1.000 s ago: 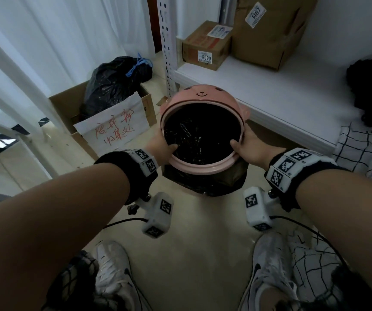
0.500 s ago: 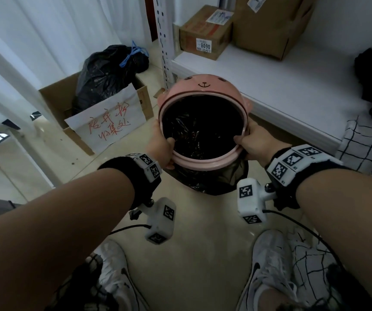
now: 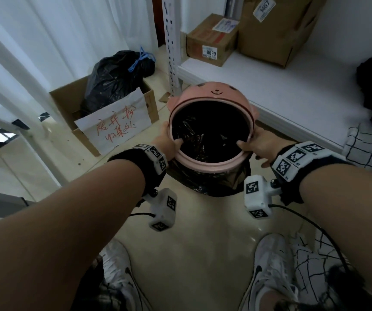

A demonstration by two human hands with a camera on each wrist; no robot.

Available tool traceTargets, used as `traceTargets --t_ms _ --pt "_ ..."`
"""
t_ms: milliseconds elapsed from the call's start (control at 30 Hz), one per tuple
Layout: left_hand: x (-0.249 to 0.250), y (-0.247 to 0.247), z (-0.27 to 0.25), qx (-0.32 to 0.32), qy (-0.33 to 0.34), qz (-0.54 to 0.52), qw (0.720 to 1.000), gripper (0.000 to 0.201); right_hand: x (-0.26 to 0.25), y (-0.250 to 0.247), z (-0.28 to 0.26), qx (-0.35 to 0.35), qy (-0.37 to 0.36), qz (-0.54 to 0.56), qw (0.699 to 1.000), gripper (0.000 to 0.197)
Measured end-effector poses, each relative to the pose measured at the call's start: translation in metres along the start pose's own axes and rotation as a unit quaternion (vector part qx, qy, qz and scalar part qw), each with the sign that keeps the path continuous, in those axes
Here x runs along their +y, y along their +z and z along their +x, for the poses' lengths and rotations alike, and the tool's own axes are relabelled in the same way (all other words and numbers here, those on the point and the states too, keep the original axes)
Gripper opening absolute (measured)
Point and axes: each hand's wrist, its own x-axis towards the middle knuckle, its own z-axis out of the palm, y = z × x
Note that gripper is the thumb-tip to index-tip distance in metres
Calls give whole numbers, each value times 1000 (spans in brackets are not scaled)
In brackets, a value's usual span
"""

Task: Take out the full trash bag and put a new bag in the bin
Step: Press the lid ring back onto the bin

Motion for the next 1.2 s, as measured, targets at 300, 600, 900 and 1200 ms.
traceTargets --t_ms 300,600,900,1200 --pt "5 -40 10 79 226 93 966 80 -55 -11 -11 173 -254 -142 941 83" --pt "29 -43 16 124 255 147 948 53 -73 -6 7 127 -253 -168 944 66" --pt "41 -61 -14 41 265 66 961 36 -74 -5 -26 150 -292 -222 918 70" --pt "46 -64 -36 137 271 122 945 33 -89 -15 -47 212 -225 -224 924 55"
